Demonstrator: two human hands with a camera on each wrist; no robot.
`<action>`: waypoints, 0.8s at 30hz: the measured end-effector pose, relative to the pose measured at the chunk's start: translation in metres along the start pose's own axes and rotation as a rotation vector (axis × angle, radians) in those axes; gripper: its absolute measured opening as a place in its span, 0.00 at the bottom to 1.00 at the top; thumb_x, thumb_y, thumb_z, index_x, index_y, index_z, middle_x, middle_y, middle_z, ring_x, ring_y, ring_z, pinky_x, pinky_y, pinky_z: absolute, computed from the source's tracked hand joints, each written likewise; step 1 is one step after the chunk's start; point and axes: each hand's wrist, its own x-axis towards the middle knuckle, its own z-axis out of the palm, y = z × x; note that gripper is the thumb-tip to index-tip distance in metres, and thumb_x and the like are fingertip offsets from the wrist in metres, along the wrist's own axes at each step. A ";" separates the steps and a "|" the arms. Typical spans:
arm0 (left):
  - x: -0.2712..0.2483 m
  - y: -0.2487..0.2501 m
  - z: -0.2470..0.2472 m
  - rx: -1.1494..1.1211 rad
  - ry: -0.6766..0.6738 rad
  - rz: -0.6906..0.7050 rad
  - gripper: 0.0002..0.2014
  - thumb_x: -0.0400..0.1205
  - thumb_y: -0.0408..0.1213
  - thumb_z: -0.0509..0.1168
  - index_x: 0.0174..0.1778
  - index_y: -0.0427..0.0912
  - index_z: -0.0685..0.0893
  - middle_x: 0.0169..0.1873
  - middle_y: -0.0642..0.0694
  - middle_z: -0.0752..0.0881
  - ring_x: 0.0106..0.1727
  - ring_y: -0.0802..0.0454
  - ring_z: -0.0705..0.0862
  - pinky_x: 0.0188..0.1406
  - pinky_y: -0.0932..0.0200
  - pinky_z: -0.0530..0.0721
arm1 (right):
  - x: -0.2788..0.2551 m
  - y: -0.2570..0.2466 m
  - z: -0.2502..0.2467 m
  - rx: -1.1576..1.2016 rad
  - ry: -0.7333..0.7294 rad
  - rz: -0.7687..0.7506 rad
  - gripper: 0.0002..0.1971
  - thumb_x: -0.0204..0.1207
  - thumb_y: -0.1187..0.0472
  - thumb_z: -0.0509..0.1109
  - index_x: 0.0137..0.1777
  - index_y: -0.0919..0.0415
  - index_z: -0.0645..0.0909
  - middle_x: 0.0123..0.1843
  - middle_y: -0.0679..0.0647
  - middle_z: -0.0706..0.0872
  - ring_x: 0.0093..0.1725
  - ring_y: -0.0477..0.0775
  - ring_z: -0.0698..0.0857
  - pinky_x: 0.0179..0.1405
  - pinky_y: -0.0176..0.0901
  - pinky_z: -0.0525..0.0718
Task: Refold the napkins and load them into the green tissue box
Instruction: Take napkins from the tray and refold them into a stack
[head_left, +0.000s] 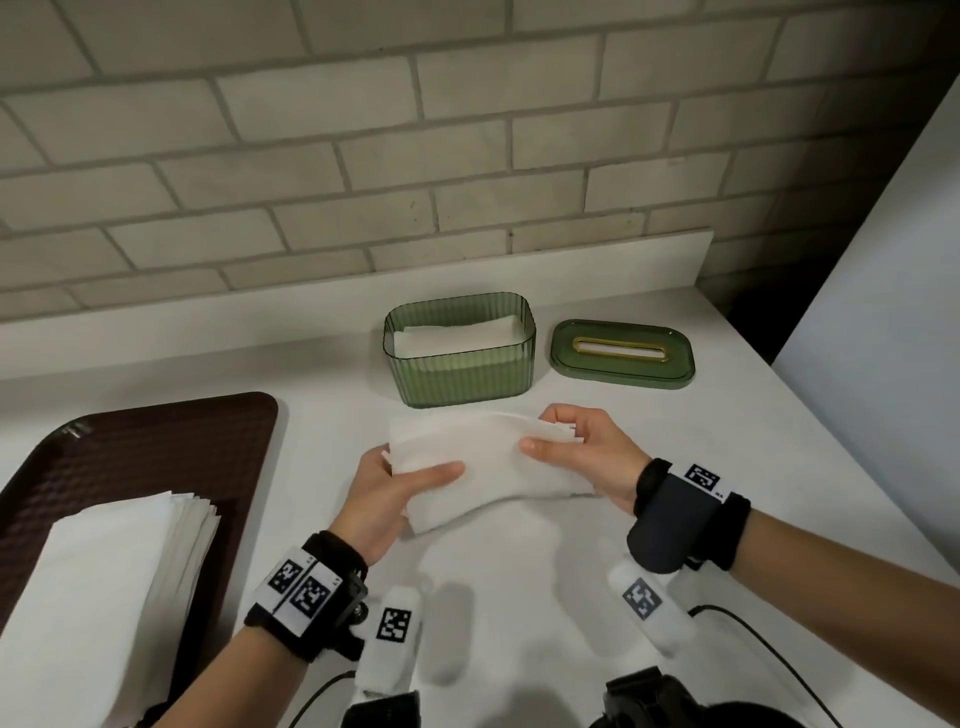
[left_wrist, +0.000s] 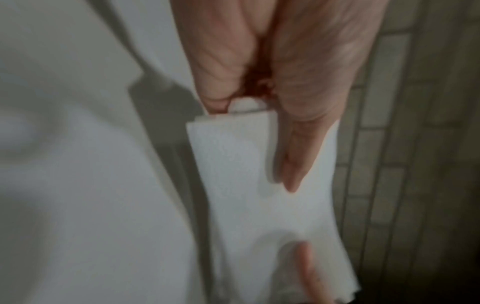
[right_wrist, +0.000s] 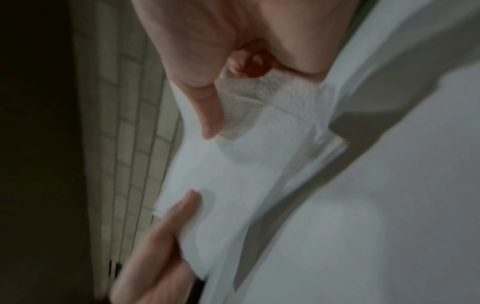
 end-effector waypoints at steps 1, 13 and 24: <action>0.000 0.001 0.001 0.039 0.042 0.072 0.25 0.63 0.31 0.84 0.55 0.33 0.85 0.51 0.38 0.92 0.50 0.44 0.92 0.50 0.47 0.90 | -0.001 -0.005 0.004 -0.010 -0.002 -0.052 0.13 0.68 0.58 0.82 0.41 0.61 0.80 0.41 0.57 0.86 0.43 0.54 0.82 0.49 0.43 0.77; -0.002 -0.019 0.008 0.334 0.118 0.475 0.23 0.67 0.28 0.82 0.55 0.47 0.84 0.53 0.55 0.87 0.57 0.51 0.85 0.54 0.53 0.82 | 0.006 0.017 0.023 0.010 0.053 -0.134 0.22 0.61 0.75 0.82 0.49 0.58 0.79 0.43 0.50 0.83 0.42 0.48 0.82 0.42 0.40 0.82; -0.014 -0.012 0.006 0.428 0.036 0.575 0.16 0.72 0.25 0.78 0.52 0.45 0.88 0.50 0.53 0.92 0.56 0.54 0.89 0.61 0.59 0.84 | -0.006 0.008 0.028 -0.011 -0.032 -0.258 0.17 0.64 0.74 0.82 0.49 0.63 0.81 0.49 0.55 0.93 0.49 0.54 0.89 0.54 0.44 0.85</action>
